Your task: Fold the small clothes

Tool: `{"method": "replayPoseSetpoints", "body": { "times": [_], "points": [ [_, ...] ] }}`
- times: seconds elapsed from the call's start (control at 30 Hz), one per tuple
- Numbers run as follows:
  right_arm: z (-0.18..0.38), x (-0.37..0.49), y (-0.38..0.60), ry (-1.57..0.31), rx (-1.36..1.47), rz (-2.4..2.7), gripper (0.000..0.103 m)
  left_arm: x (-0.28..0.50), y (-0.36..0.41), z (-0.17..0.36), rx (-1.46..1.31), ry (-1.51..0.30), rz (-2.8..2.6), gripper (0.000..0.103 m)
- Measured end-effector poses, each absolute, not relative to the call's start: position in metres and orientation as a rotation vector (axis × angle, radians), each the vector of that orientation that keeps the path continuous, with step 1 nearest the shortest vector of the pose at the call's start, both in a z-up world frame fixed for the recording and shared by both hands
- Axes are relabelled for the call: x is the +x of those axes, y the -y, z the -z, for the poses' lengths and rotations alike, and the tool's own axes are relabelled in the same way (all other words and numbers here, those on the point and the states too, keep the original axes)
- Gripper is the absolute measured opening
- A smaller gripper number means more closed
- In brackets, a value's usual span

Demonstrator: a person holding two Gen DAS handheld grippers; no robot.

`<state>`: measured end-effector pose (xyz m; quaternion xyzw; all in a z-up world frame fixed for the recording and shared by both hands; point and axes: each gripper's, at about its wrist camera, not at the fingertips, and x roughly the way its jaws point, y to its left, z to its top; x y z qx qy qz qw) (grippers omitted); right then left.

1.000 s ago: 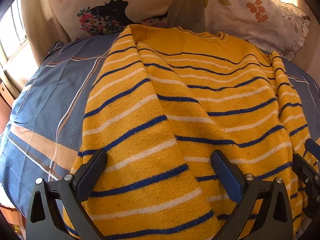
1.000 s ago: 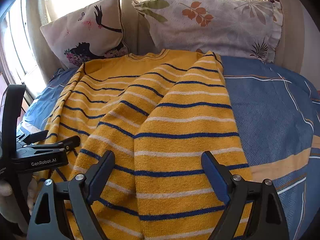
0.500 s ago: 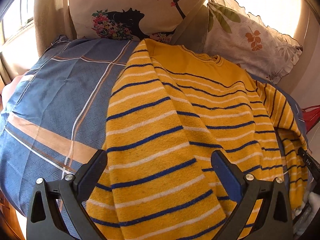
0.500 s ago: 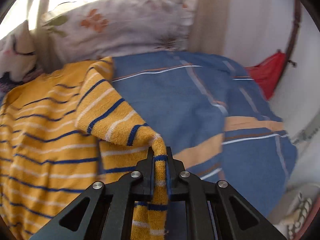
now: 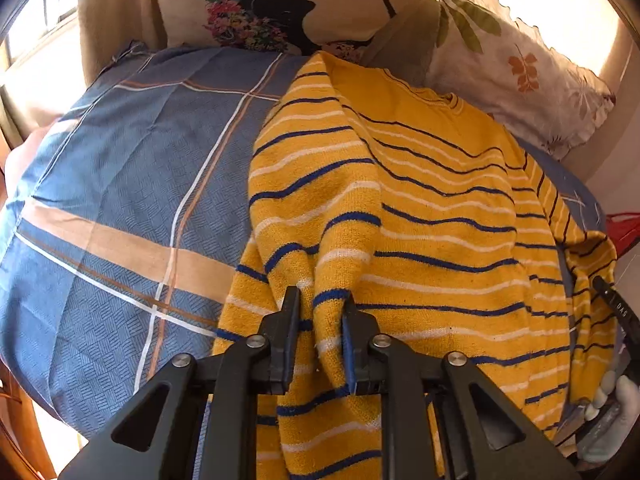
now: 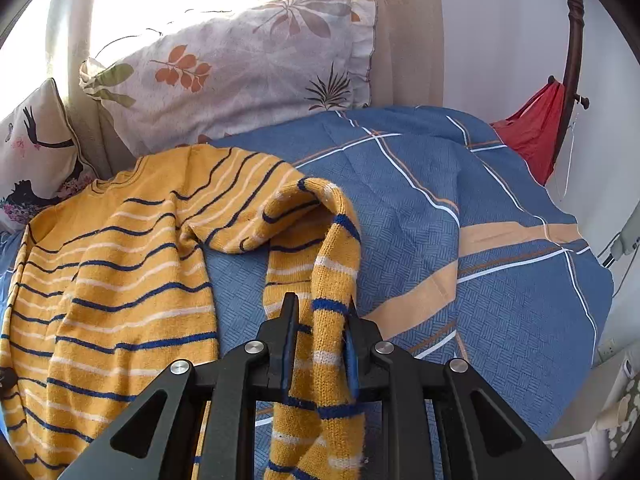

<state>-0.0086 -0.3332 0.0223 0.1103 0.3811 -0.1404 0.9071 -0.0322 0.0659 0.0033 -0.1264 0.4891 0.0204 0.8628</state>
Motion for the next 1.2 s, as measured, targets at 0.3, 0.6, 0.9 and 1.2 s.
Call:
{"method": "replayPoseSetpoints", "body": {
  "times": [0.3, 0.6, 0.9, 1.2],
  "points": [
    [-0.021, -0.01, 0.349, -0.787, 0.264, 0.337, 0.029, -0.047, -0.185, -0.009, -0.45, -0.972, -0.299, 0.007],
    [-0.03, -0.014, 0.341, -0.721, 0.277, 0.327, 0.064, -0.07, -0.254, -0.035, -0.227, -0.801, -0.826, 0.009],
    [-0.058, -0.024, 0.303, -0.557, 0.244, 0.18, 0.079, -0.068, -0.19, -0.041, -0.208, -0.807, -0.483, 0.042],
    [-0.055, -0.029, 0.249, -0.647, 0.155, -0.152, 0.082, -0.052, -0.108, -0.028, -0.128, -0.878, -0.261, 0.047]
  ]
}}
